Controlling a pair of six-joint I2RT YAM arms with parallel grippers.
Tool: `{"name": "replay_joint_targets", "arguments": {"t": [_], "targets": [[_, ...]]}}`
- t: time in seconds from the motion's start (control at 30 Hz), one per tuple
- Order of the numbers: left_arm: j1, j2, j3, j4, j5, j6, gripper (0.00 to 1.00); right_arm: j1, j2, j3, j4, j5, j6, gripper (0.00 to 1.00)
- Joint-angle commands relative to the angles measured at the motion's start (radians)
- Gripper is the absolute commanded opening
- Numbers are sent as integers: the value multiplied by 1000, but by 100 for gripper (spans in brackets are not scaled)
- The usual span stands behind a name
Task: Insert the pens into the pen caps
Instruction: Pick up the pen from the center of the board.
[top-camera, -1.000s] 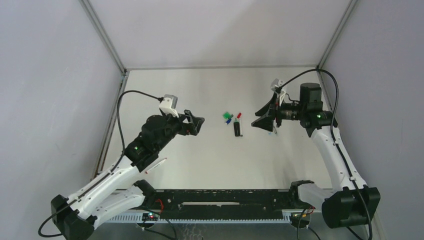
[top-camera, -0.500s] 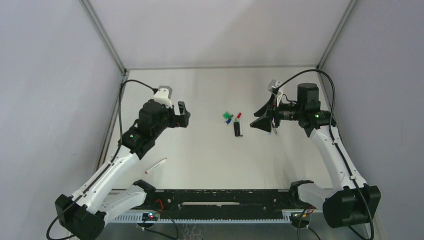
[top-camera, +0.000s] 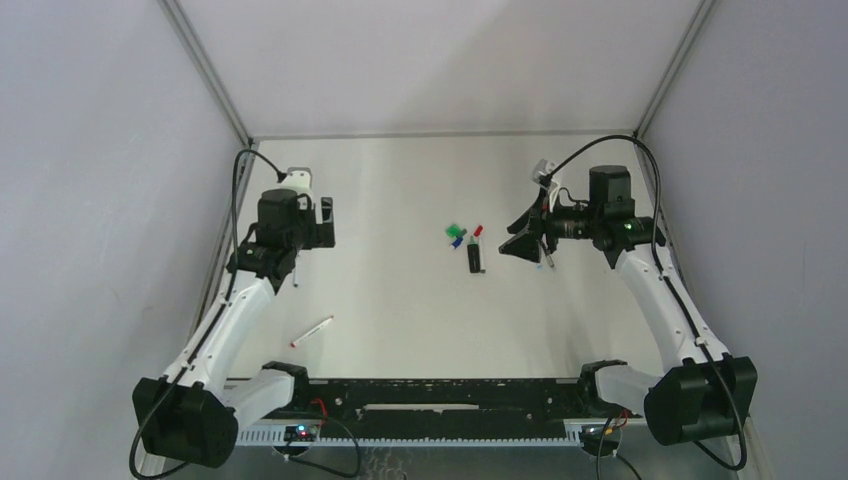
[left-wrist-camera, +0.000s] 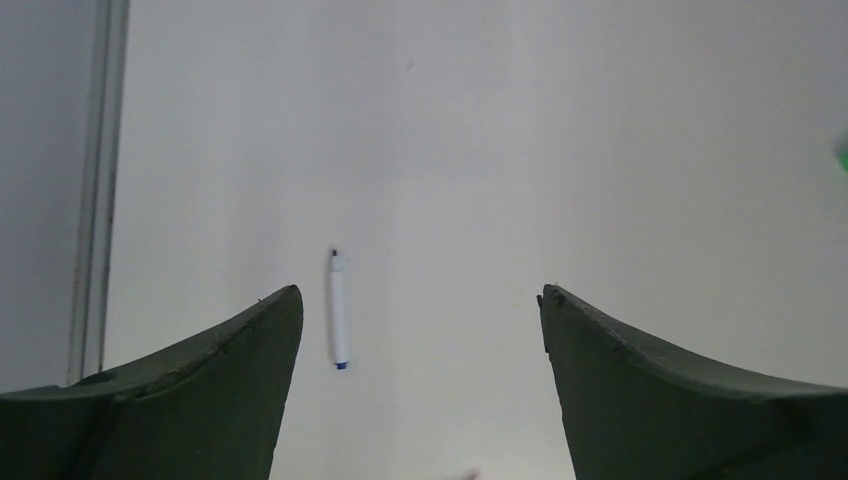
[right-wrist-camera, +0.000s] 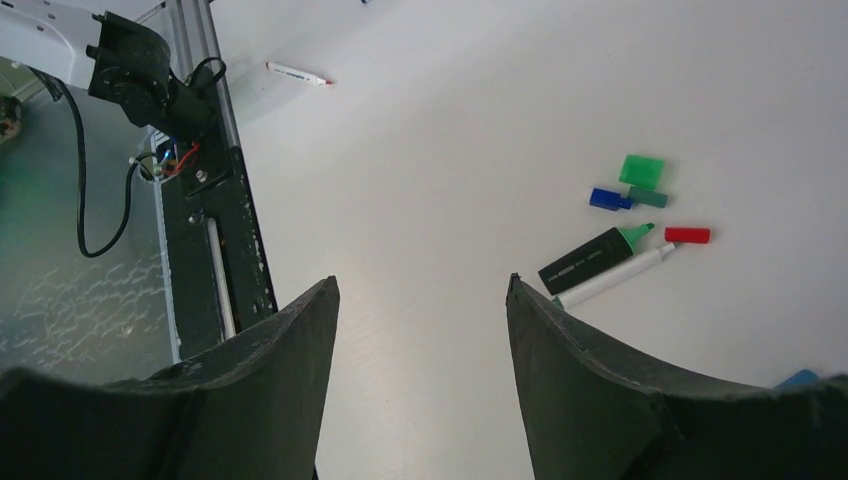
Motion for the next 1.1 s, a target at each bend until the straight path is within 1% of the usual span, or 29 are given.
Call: {"name": "replay_joint_targets", "arguments": {"t": [0.0,0.3,0.4,0.6,0.73,0.8,1.07], "targets": [[41,36,-1,-27,-61,47,91,36,14,5,-2,25,-34,69],[115,156,22,-47,-69,44,90,55,23,4,-5,42,-44,69],[141,208,34,-54,-70,44,84,78,18,5,-9,57,-53,69],[166,327,79,-100,-66,50,65,92,15,5,-11,69,-62,69],[190,381,92,-113,-52,47,61,92,13,5,-13,65,-61,69],[229,399,98,-118,-32,45,59,94,13,5,-14,62,-61,69],[307,472,122,-134,51,38,56,103,18,4,-13,63,-62,69]]}}
